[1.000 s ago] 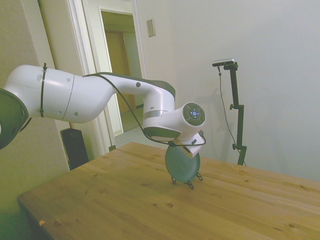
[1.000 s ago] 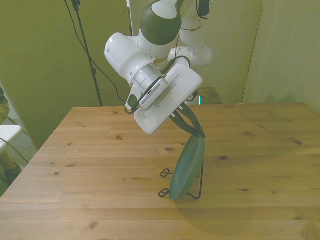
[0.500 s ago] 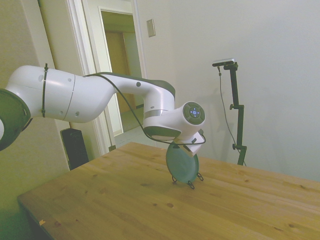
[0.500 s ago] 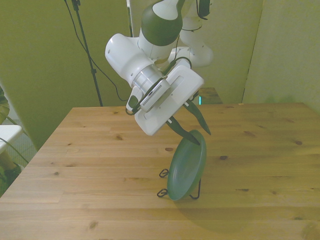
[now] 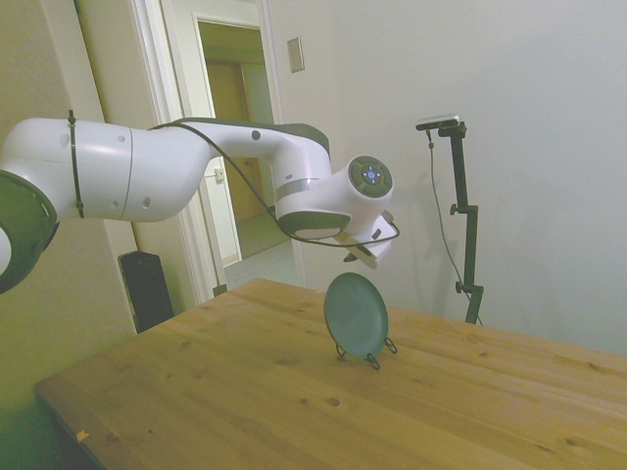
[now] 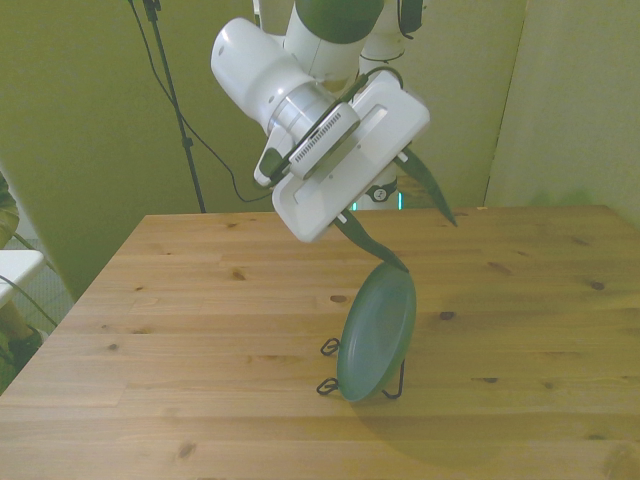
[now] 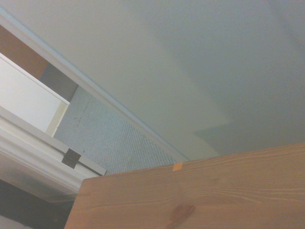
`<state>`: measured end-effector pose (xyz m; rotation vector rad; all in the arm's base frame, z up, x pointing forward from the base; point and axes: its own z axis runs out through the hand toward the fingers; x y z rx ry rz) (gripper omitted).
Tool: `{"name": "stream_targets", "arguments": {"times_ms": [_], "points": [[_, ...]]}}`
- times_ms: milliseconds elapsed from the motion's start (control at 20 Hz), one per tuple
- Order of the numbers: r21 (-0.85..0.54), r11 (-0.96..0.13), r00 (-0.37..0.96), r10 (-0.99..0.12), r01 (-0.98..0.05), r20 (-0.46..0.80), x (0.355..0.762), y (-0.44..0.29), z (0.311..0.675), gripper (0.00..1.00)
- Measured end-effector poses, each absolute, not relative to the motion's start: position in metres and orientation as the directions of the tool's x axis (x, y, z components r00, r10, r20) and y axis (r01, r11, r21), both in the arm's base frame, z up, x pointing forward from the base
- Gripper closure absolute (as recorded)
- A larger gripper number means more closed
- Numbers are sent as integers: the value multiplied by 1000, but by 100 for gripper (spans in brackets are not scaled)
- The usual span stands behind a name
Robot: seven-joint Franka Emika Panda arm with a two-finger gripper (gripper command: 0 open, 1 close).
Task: Load the plate
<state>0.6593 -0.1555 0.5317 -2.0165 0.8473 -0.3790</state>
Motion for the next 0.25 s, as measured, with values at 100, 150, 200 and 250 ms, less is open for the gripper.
{"name": "stream_targets", "arguments": {"times_ms": [100, 150, 200, 250], "points": [[-795, -426, 724, -689, -432, -25, 661, -151, 544, 0], [-778, -451, 727, -687, -437, -10, 662, -149, 550, 0], [-757, -479, 729, -685, -444, 5, 663, -147, 554, 0], [-739, -500, 730, -684, -452, 17, 663, -145, 557, 0]]}}
